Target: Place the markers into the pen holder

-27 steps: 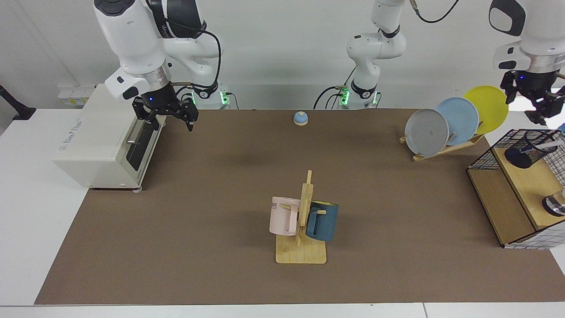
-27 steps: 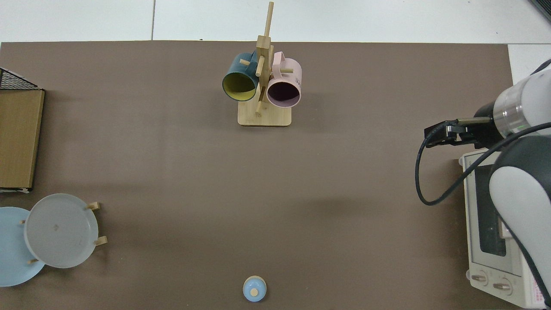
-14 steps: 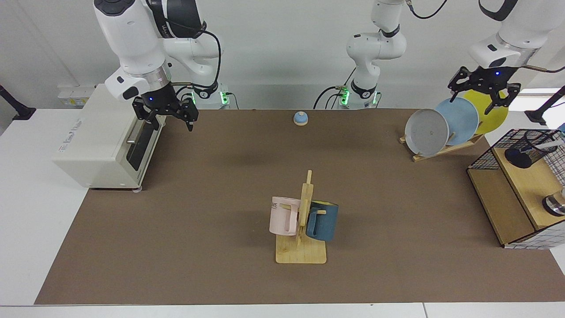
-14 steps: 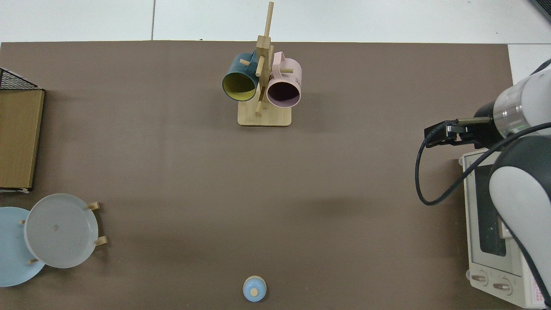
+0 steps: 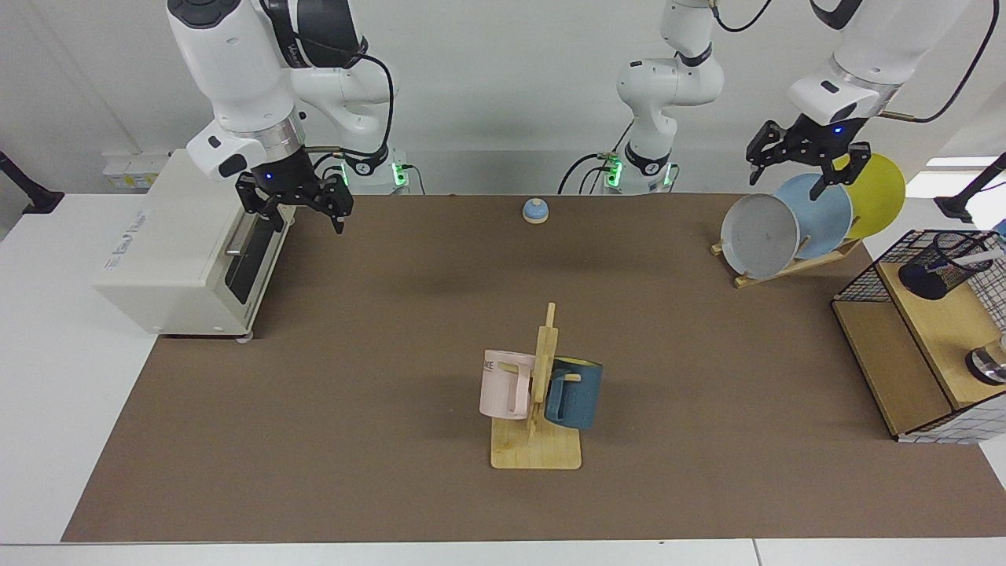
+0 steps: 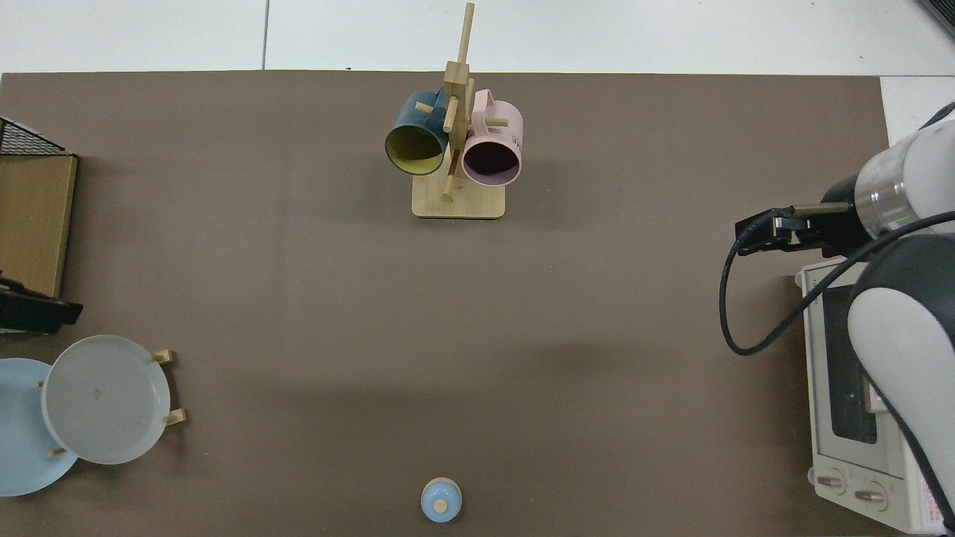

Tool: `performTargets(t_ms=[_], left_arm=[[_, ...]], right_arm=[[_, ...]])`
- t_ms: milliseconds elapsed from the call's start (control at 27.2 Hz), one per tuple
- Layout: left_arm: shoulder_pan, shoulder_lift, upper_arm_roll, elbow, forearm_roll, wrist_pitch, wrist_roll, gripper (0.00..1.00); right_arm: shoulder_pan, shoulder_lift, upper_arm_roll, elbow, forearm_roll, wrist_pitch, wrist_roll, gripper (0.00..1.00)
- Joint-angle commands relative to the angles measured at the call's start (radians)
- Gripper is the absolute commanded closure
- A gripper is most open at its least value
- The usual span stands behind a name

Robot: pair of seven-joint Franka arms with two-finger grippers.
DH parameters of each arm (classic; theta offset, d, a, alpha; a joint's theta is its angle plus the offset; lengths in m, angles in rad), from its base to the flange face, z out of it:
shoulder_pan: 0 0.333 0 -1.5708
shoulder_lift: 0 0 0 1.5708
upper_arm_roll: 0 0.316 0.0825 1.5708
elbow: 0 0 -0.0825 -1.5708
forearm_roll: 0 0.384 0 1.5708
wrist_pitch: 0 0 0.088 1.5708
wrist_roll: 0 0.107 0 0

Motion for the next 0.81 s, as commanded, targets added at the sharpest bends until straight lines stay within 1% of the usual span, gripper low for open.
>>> performTargets(t_ms=[0, 368, 478, 625, 699, 772], left_arm=[[-0.008, 0.056, -0.015, 0.087, -0.012, -0.050, -0.070, 0.00], [-0.017, 0.065, -0.006, 0.101, -0.010, -0.043, -0.073, 0.00], [-0.055, 0.062, 0.006, 0.101, 0.001, -0.034, -0.072, 0.00], [-0.064, 0.054, 0.010, 0.095, 0.004, -0.027, -0.072, 0.00], [-0.069, 0.045, 0.026, 0.084, 0.004, -0.032, -0.073, 0.00], [-0.090, 0.040, 0.046, 0.072, 0.004, -0.034, -0.075, 0.00]], right_arm=[[-0.011, -0.005, 0.010, -0.008, 0.006, 0.017, 0.015, 0.00], [-0.011, -0.005, 0.010, -0.008, 0.006, 0.017, 0.015, 0.00], [-0.011, -0.005, 0.010, -0.008, 0.006, 0.017, 0.015, 0.00], [-0.011, -0.005, 0.010, -0.008, 0.006, 0.017, 0.015, 0.00], [-0.011, -0.005, 0.010, -0.008, 0.006, 0.017, 0.015, 0.00], [-0.011, -0.005, 0.010, -0.008, 0.006, 0.017, 0.015, 0.00]])
